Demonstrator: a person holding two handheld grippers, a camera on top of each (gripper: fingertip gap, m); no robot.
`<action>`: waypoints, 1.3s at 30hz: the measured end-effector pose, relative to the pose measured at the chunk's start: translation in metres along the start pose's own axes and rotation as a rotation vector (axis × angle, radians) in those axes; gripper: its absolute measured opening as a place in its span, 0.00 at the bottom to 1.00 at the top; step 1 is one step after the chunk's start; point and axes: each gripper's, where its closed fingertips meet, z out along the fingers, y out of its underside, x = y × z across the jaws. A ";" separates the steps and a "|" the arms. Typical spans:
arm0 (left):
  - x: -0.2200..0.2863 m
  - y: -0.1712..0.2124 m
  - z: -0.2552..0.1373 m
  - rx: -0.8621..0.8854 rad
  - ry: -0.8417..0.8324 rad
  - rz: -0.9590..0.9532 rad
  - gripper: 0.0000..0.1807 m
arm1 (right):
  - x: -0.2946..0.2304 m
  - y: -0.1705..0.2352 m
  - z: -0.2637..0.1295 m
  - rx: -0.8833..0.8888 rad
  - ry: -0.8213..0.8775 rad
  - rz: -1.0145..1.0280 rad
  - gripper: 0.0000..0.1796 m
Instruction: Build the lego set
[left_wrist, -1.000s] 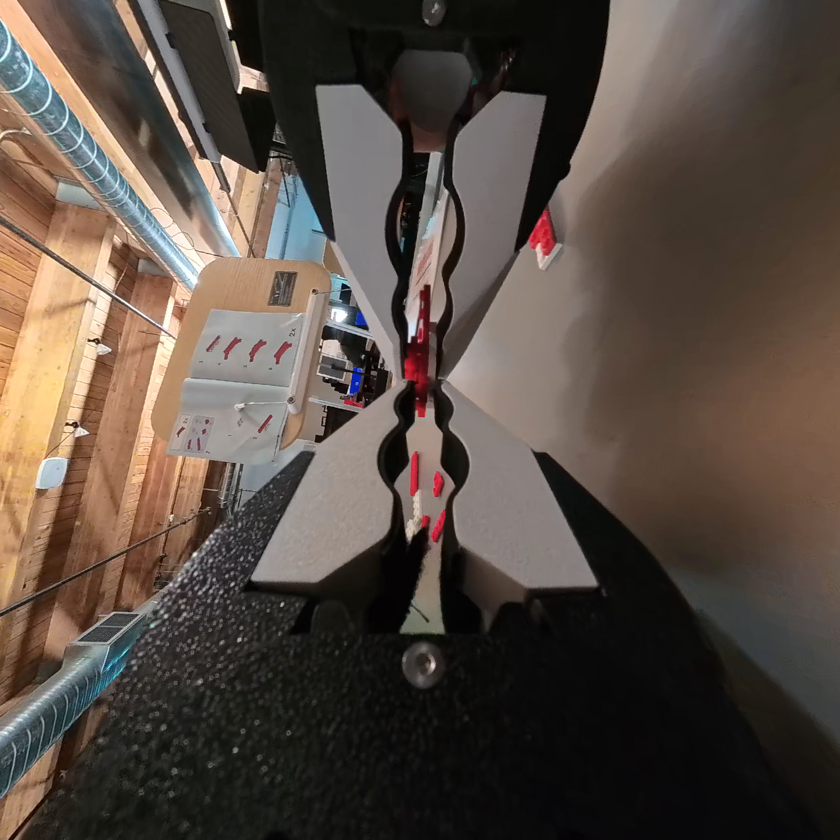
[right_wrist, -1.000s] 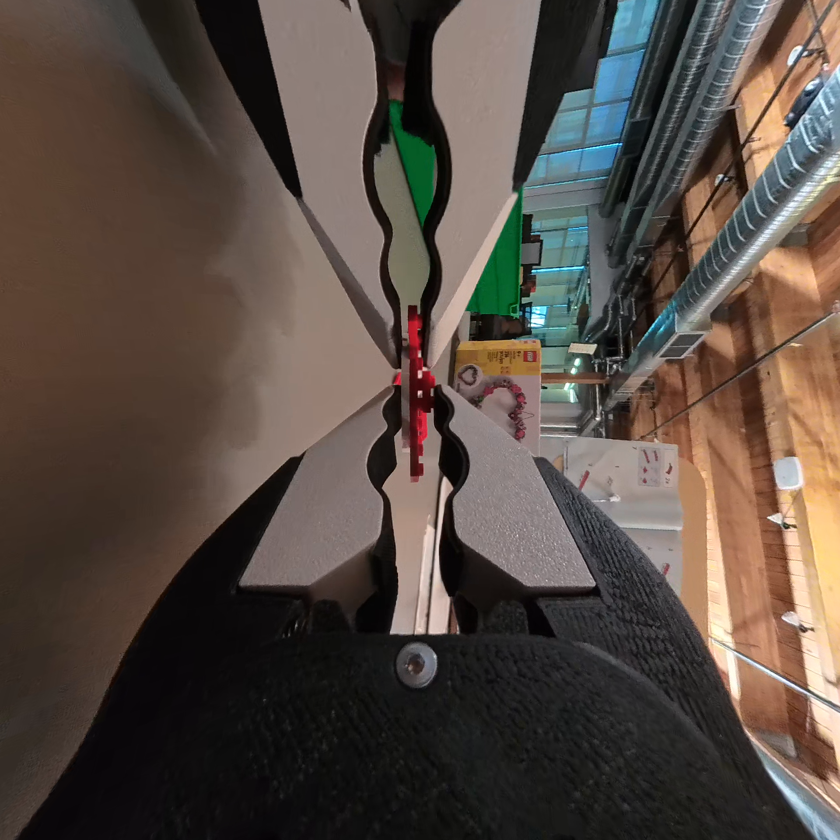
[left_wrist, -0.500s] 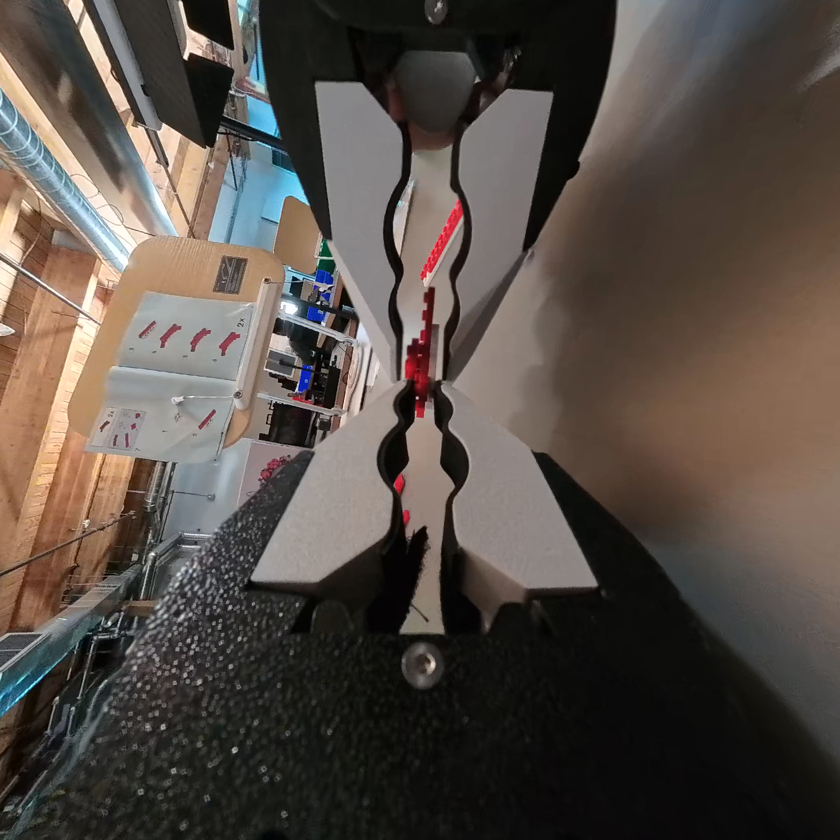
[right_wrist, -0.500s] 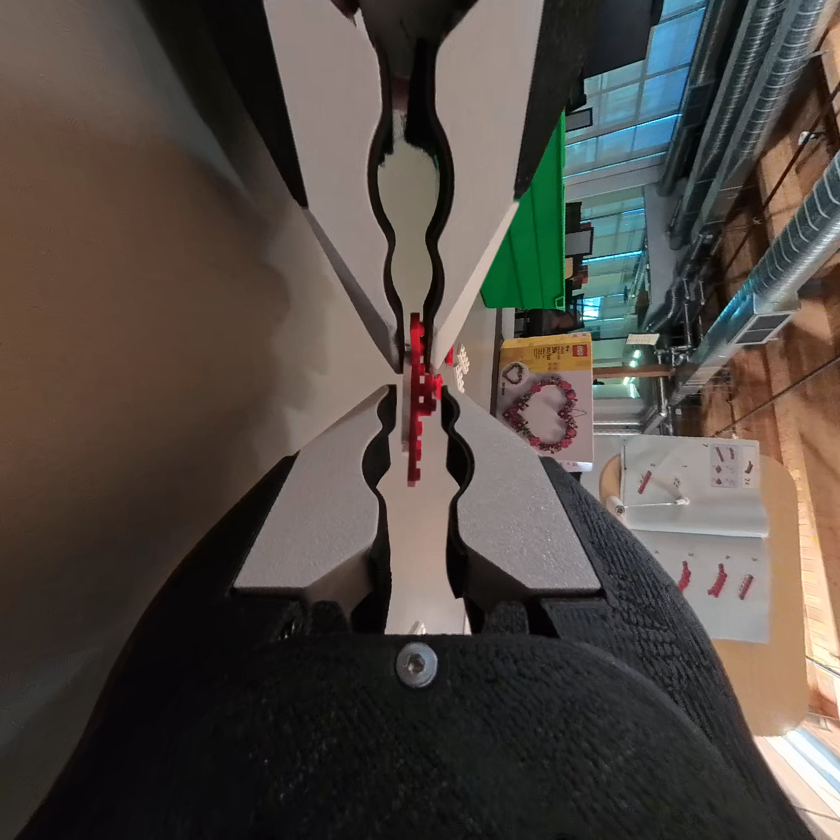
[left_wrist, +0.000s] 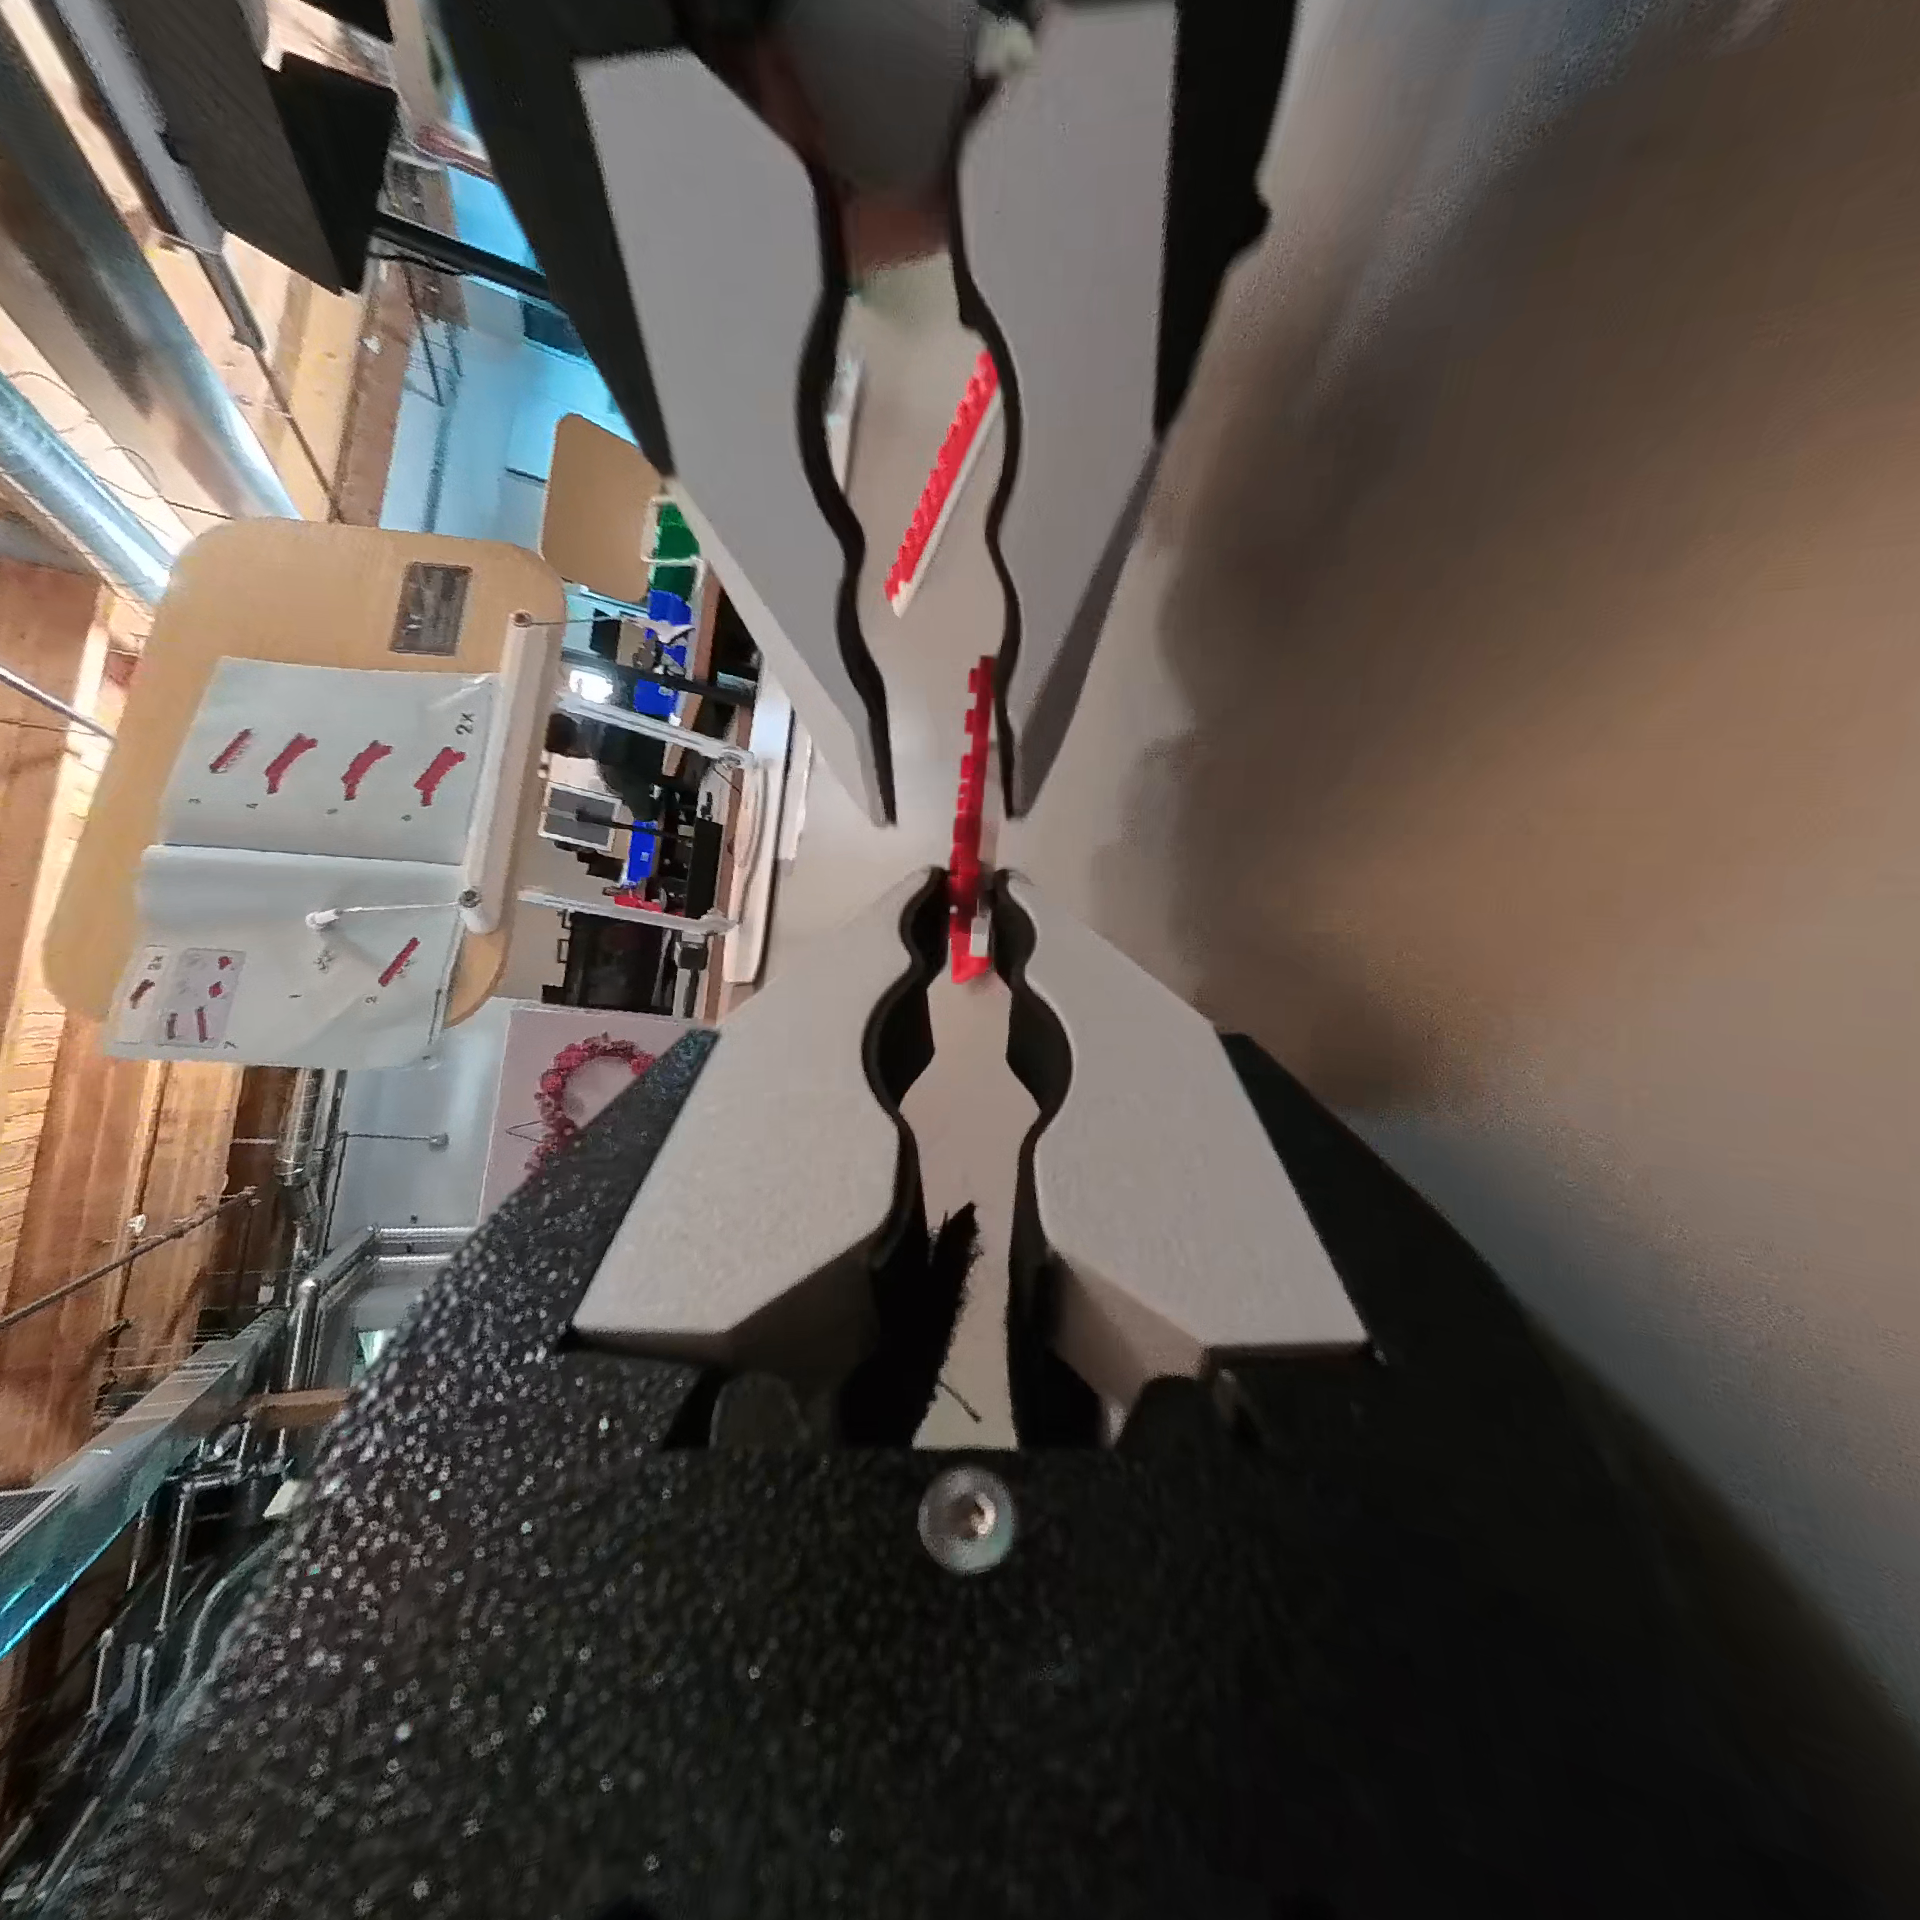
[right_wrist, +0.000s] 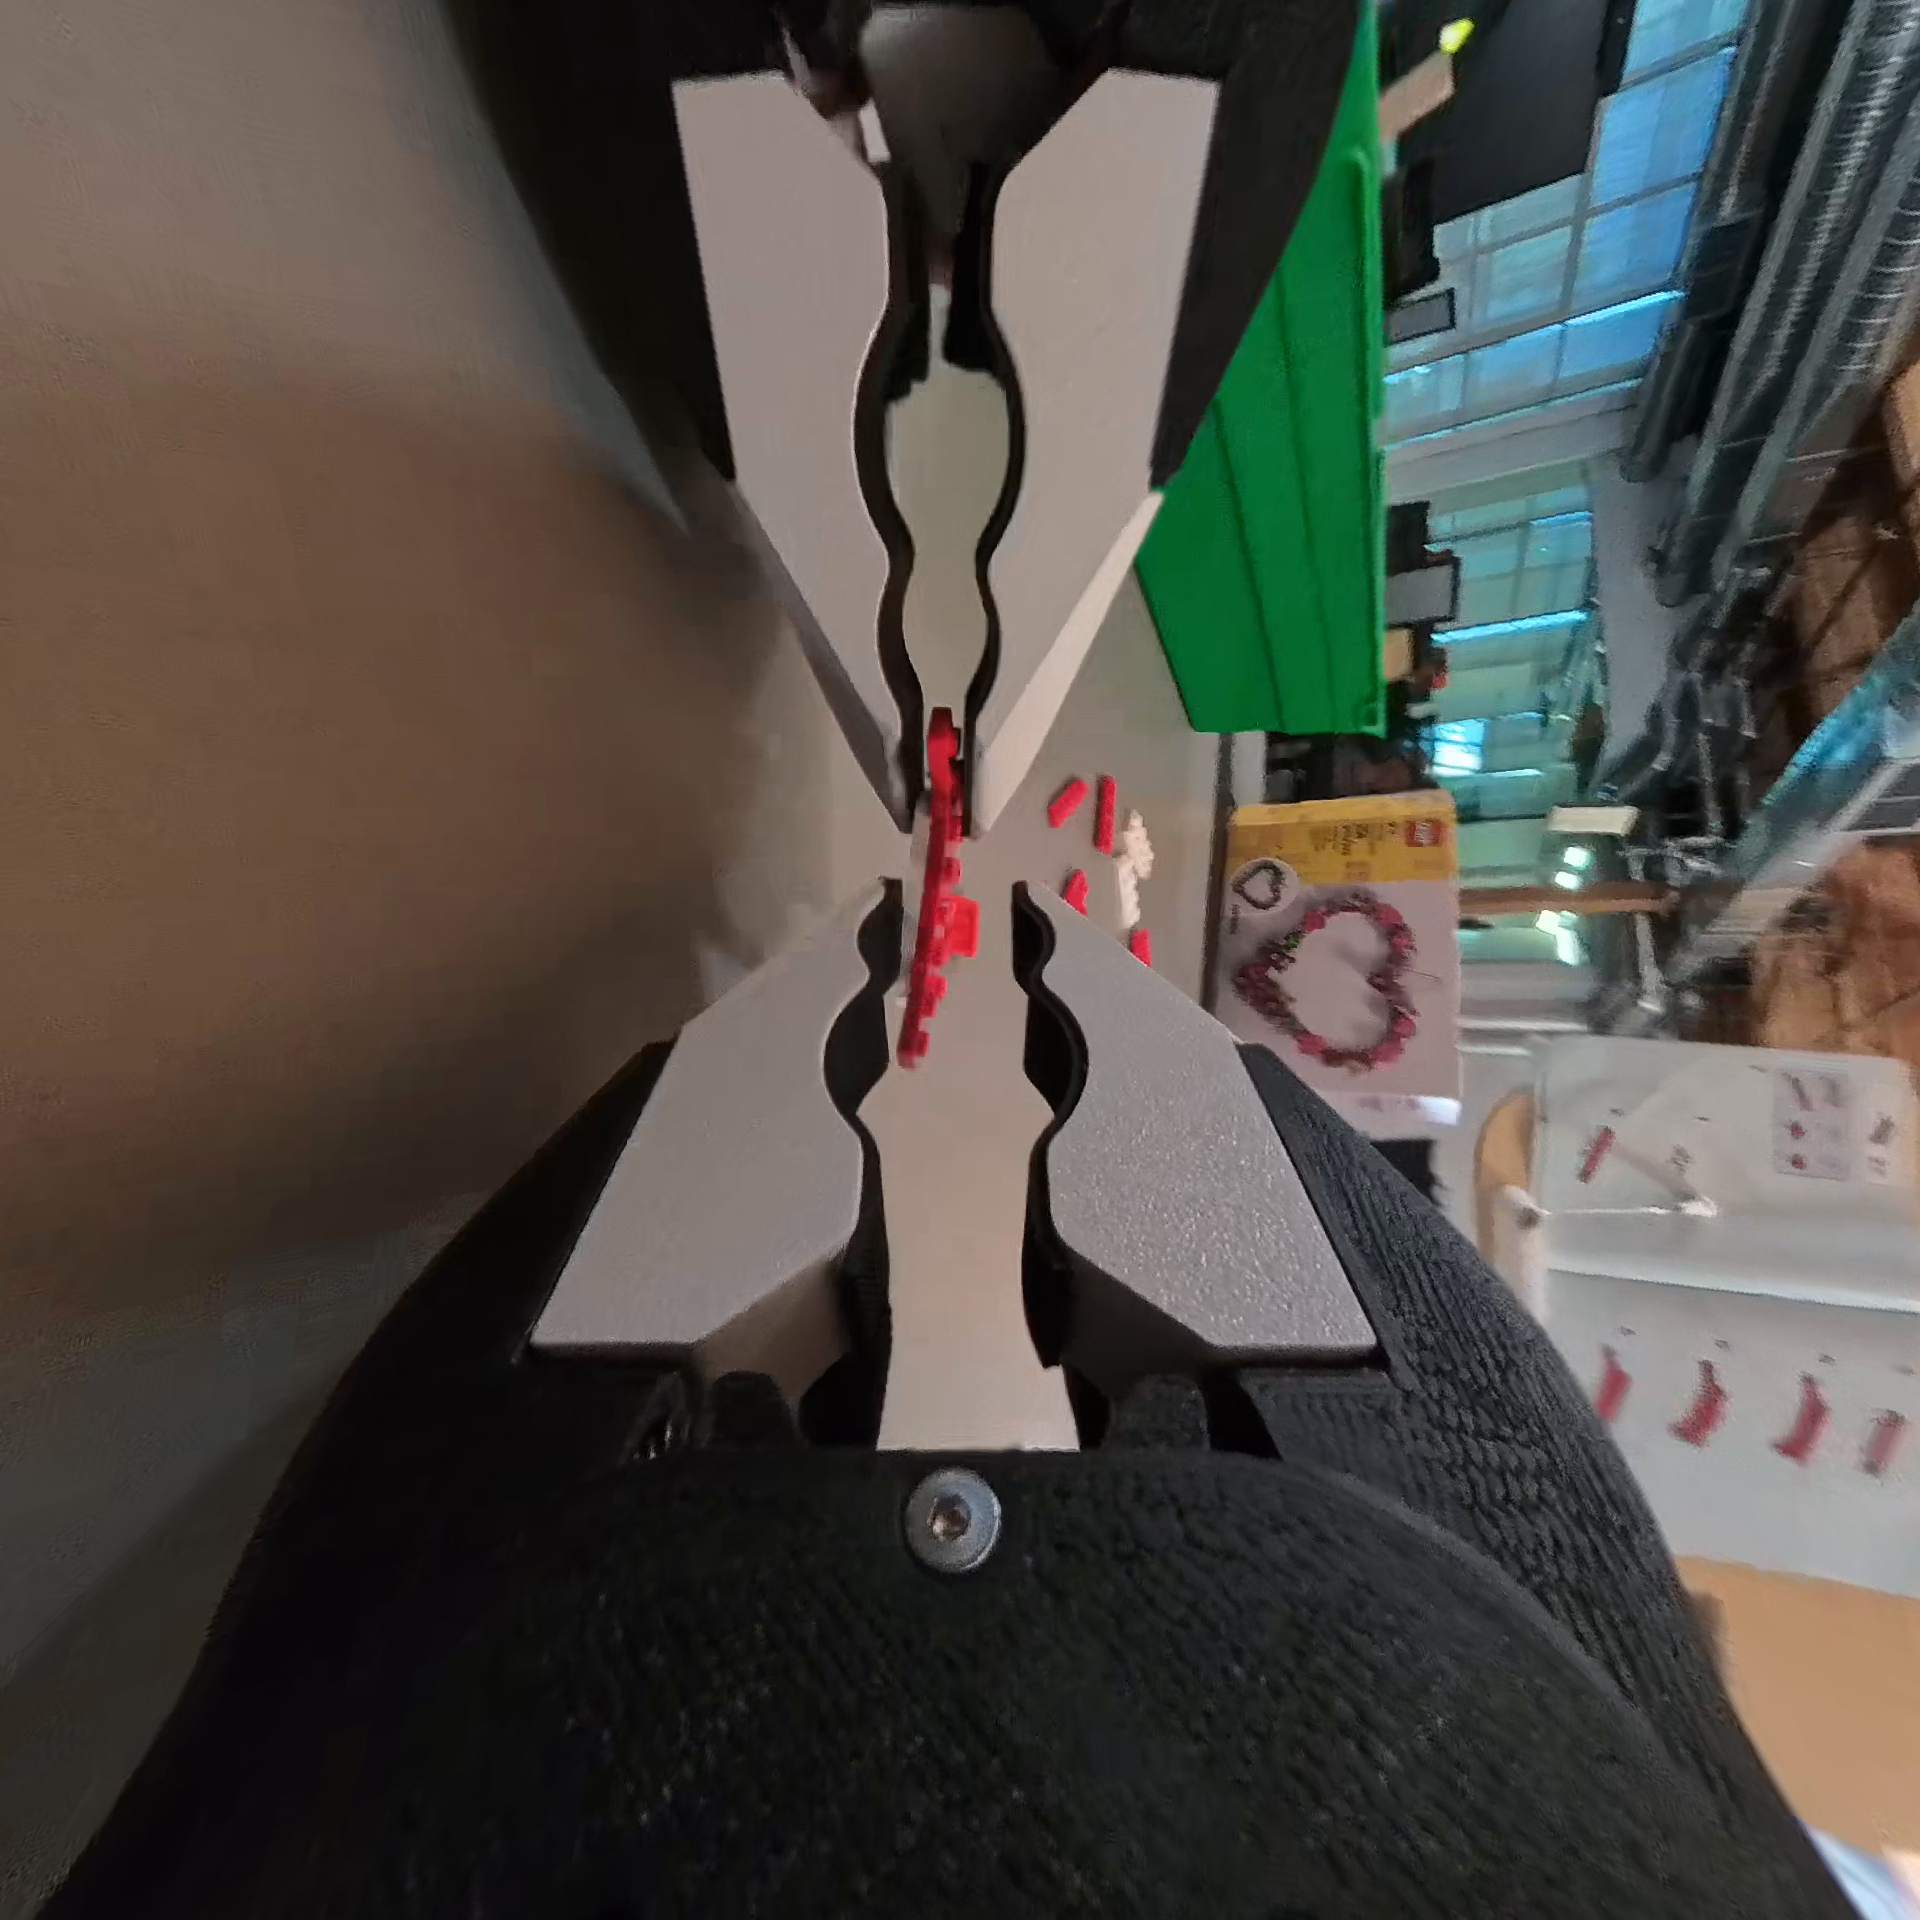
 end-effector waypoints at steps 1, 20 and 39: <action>0.002 0.002 0.001 -0.012 0.008 0.010 0.03 | -0.001 0.000 -0.003 0.028 -0.028 0.029 0.11; 0.004 0.002 0.000 -0.018 -0.024 0.160 0.03 | 0.021 0.034 0.023 0.104 -0.579 0.898 0.18; 0.006 0.005 0.002 -0.040 -0.005 0.147 0.03 | 0.025 0.081 0.044 -0.233 -0.414 -0.067 0.08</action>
